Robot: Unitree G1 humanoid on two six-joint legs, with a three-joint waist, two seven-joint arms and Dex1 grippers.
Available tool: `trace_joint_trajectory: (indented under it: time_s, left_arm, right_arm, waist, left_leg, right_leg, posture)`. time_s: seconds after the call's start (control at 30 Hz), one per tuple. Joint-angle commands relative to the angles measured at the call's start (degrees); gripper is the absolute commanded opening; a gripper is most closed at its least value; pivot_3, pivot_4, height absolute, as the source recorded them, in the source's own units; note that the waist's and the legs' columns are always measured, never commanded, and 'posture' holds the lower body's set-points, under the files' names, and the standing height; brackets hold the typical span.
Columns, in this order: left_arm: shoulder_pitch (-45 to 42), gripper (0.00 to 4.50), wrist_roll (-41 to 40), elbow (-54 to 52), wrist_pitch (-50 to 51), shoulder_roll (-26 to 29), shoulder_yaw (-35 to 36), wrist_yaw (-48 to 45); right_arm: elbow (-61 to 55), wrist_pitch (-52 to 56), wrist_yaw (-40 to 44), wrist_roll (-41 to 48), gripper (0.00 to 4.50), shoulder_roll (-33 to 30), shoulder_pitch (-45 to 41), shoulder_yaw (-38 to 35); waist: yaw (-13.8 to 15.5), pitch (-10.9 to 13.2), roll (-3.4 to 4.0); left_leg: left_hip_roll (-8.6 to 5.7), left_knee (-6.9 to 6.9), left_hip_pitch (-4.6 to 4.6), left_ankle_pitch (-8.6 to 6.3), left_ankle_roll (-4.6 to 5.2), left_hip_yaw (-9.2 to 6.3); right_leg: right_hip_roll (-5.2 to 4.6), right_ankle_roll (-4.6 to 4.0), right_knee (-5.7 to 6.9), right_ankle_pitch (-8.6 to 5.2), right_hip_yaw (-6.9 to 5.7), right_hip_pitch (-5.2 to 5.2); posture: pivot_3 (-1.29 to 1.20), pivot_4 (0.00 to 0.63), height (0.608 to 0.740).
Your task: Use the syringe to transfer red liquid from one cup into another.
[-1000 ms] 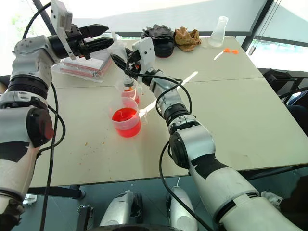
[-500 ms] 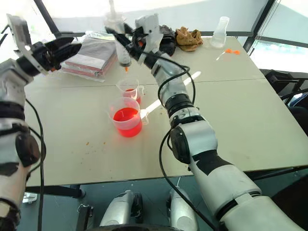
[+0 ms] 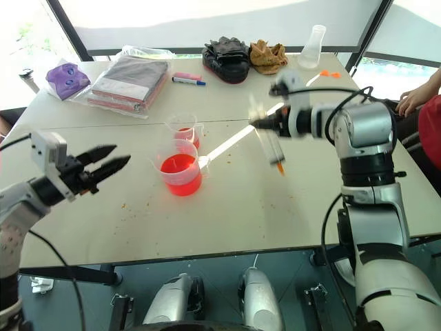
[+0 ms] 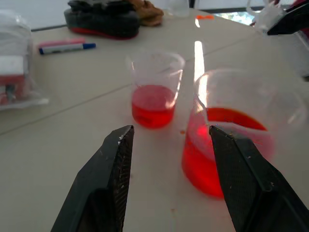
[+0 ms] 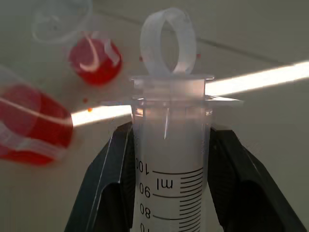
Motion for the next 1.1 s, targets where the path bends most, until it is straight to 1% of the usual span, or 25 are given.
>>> trace_joint_trajectory:
  time_s: [0.03,0.1,0.27,0.43,0.53,0.57,0.67,0.7,0.77,0.87,0.97,1.03,1.1]
  left_arm:
    - [3.21,2.58,-2.41,-3.39,-0.76,3.04,2.30,-3.18]
    - [5.38,2.58,-3.50,-4.12,-0.86,4.33,2.34,-5.04]
    - [7.85,2.58,-7.01,-5.83,0.37,6.81,2.88,-7.16]
    - [7.10,2.58,-9.86,-5.86,0.15,7.06,2.78,-6.93]
    - [4.90,2.58,-8.52,-4.29,-2.20,7.36,0.32,-7.71]
    - [4.53,2.58,-7.77,-3.81,-2.74,7.66,-0.53,-8.09]
    - [3.26,2.58,-6.36,-1.78,-4.30,8.73,-2.55,-9.81]
    - [2.71,2.58,-6.06,-1.16,-4.67,9.05,-3.08,-10.24]
    - [1.92,2.58,-5.70,-0.25,-5.10,9.38,-3.69,-10.62]
    - [1.22,2.58,-5.56,0.94,-5.26,9.32,-3.20,-10.21]
    - [2.18,2.58,-6.60,1.59,-4.42,9.51,-0.72,-9.93]
    - [2.73,2.58,-7.38,1.97,-3.66,9.08,0.55,-9.13]
    - [3.36,2.58,-7.16,2.78,-3.59,8.62,0.88,-8.42]
  right_arm:
    - [-1.93,9.42,-1.59,2.83,1.43,0.48,0.04,-2.16]
    - [-0.97,10.41,-2.43,2.90,1.43,1.27,1.27,-2.01]
    - [3.06,6.65,-4.62,0.91,1.43,2.58,2.49,0.06]
    - [7.40,4.01,-6.31,-0.92,1.43,2.95,2.21,1.36]
    - [9.88,2.60,-7.10,-1.57,1.43,3.40,1.33,1.05]
    - [10.53,2.32,-7.34,-1.74,2.50,3.61,1.05,0.89]
    - [10.05,1.94,-7.76,-1.71,3.90,3.98,1.00,0.52]
    - [9.54,2.06,-7.84,-1.55,4.47,3.98,1.04,0.31]
    - [8.46,1.18,-8.30,-2.02,4.47,3.53,1.16,0.48]
    - [5.03,2.24,-6.60,-0.19,4.47,0.61,0.55,-1.62]
    - [-3.22,3.56,-1.89,3.97,4.47,-5.35,2.08,-3.78]
    - [-8.55,3.24,0.52,7.31,4.47,-7.68,4.02,-7.33]
    - [-12.54,2.46,0.72,9.46,4.47,-8.12,6.47,-11.48]
  waist:
    - [-0.01,0.00,0.03]
    - [0.01,-0.01,0.04]
    - [0.42,-0.01,0.04]
    - [1.34,-0.02,0.03]
    - [1.62,-0.04,0.00]
    - [1.64,-0.04,-0.01]
    - [1.58,-0.04,-0.01]
    - [1.57,-0.04,-0.01]
    - [1.57,-0.04,0.00]
    - [1.66,-0.02,0.02]
    - [1.79,0.01,0.05]
    - [1.75,0.01,0.05]
    - [1.64,-0.02,0.01]
  left_leg:
    - [0.03,0.02,0.01,0.01,0.00,0.00]
    - [0.03,0.03,0.02,0.02,0.01,0.00]
    - [-0.01,0.03,-0.06,0.02,0.01,0.02]
    - [-0.07,0.03,-0.08,0.02,0.02,0.03]
    - [-0.06,0.04,-0.06,0.02,0.02,0.03]
    - [-0.06,0.05,-0.06,0.02,0.02,0.03]
    - [-0.07,0.06,-0.05,0.02,0.02,0.05]
    - [-0.06,0.06,-0.06,0.02,0.02,0.05]
    - [-0.04,0.05,-0.06,0.02,0.02,0.04]
    - [-0.05,0.05,-0.10,0.02,0.02,0.05]
    - [-0.06,0.04,-0.17,0.01,0.05,0.05]
    - [-0.06,0.01,-0.18,-0.02,0.08,0.03]
    - [-0.05,-0.02,-0.16,-0.05,0.11,0.03]
  right_leg:
    - [0.05,-0.04,0.01,0.03,-0.01,0.00]
    - [0.10,-0.06,0.01,0.03,-0.01,0.00]
    - [0.16,-0.03,-0.05,0.02,-0.01,-0.02]
    - [0.14,0.00,-0.10,0.01,0.00,-0.01]
    - [0.15,-0.01,-0.10,0.00,-0.01,0.02]
    - [0.16,-0.01,-0.11,0.00,-0.01,0.03]
    - [0.16,-0.01,-0.11,0.00,0.00,0.04]
    - [0.17,-0.01,-0.11,0.00,0.00,0.02]
    - [0.19,-0.01,-0.10,0.00,-0.01,0.02]
    - [0.17,0.00,-0.11,0.00,0.00,-0.02]
    - [0.14,0.05,-0.13,-0.03,0.00,-0.07]
    - [0.13,0.13,-0.15,-0.07,-0.01,-0.08]
    - [0.13,0.21,-0.16,-0.06,-0.02,-0.06]
  posture:
    - [0.00,0.150,0.740]
    - [0.00,0.150,0.740]
    - [0.00,0.150,0.740]
    - [0.00,0.150,0.740]
    - [0.00,0.150,0.740]
    - [0.00,0.150,0.740]
    - [0.00,0.150,0.740]
    - [0.00,0.150,0.740]
    - [0.00,0.150,0.740]
    - [0.00,0.150,0.740]
    - [0.00,0.150,0.740]
    - [0.00,0.150,0.740]
    - [0.00,0.150,0.740]
